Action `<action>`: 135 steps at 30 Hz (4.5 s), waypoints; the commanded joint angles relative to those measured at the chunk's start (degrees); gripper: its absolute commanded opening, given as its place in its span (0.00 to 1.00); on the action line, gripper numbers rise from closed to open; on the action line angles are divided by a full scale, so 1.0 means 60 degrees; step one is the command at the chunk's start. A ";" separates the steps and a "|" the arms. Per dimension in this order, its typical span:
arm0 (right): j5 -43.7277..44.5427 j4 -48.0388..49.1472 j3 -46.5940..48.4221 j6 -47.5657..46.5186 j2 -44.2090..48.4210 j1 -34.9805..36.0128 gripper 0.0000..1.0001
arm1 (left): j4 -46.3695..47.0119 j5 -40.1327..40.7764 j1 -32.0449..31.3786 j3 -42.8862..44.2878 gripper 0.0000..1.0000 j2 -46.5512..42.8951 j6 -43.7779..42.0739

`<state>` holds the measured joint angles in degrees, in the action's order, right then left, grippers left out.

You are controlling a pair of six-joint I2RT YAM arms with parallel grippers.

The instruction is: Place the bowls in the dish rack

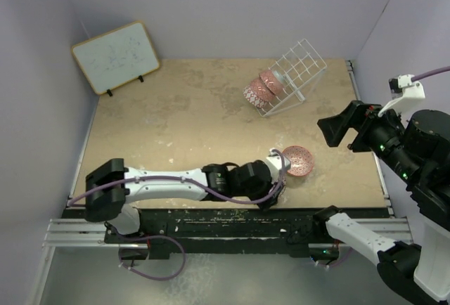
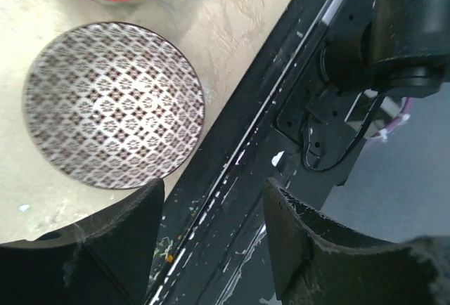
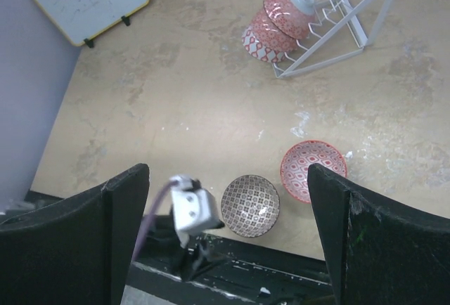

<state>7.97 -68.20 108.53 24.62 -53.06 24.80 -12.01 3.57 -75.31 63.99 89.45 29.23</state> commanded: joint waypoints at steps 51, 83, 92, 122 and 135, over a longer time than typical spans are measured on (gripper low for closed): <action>0.0271 -0.0142 0.0877 0.0201 0.0112 0.0013 0.95 | 0.0243 0.3060 -0.0684 0.2216 0.00 0.4027 -0.2622; 0.0561 -0.0482 0.1913 -0.0098 -0.0383 0.0013 0.94 | 0.6167 -0.4336 0.4837 0.3671 0.00 0.1282 0.3424; 0.0645 -0.0483 0.1967 -0.0236 -0.0775 0.0013 0.95 | 0.9132 -0.5295 0.5621 0.5886 0.00 0.3991 0.5720; 0.0941 -0.0520 0.2068 -0.0544 -0.1308 0.0013 0.95 | 1.2713 -0.1781 0.6563 0.8393 0.00 0.8749 1.0697; 0.0921 -0.0537 0.1936 -0.0428 -0.1192 0.0013 0.95 | 1.2977 -0.0332 0.6424 0.7696 0.00 0.8634 1.1483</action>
<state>12.56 -72.23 120.51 22.48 -60.31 24.80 58.37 -2.85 -36.23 109.78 143.59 94.43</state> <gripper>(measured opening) 0.953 0.031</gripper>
